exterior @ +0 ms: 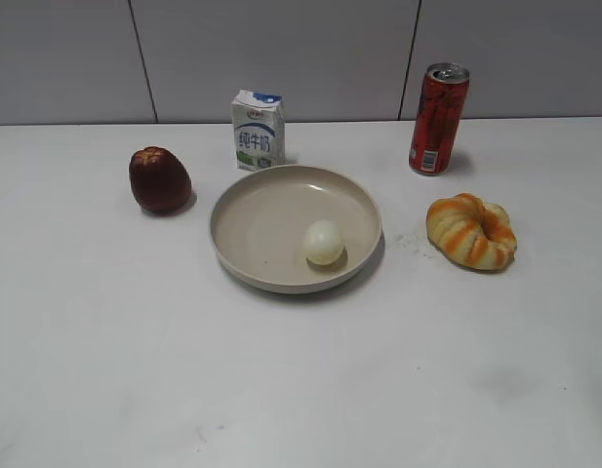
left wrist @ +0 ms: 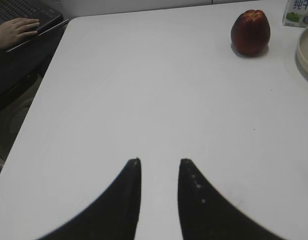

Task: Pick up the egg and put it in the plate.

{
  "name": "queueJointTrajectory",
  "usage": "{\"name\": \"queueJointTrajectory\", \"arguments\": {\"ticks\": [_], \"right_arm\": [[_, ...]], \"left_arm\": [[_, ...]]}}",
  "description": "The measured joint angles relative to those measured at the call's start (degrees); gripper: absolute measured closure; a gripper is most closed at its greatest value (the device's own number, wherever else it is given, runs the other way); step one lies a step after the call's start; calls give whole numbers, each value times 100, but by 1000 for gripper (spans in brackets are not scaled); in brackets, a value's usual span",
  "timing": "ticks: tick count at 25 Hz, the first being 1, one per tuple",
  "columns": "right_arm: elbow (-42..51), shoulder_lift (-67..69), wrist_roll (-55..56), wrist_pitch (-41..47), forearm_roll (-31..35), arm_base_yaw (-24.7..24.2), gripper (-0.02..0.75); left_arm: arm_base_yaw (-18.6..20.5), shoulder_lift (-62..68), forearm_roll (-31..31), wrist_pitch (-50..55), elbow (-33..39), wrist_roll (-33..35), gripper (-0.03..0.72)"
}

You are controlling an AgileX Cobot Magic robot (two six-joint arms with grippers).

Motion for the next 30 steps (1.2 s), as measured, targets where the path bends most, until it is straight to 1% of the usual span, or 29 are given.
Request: {"name": "queueJointTrajectory", "arguments": {"ticks": [3,7,13,17,19,22,25,30], "right_arm": [[1005,-1006,2,6,54,0,101],[2050,-2249,-189,-117,226,0,101],[3152,-3922,-613,-696,387,0,104],[3767,-4478,-683,-883,512,0,106],[3970,-4572,-801,-894,688,0,115],[4009,-4585,-964,-911,839,0,140],[4009,-4585,-1000,-919,868,0,155],[4009,-4598,-1019,-921,880,0,158]], "left_arm": [[0,0,0,0,0,0,489],[0,0,0,0,0,0,489],[0,0,0,0,0,0,489],[0,0,0,0,0,0,489],[0,0,0,0,0,0,489],[0,0,0,0,0,0,489],[0,0,0,0,0,0,489],[0,0,0,0,0,0,489]]}}
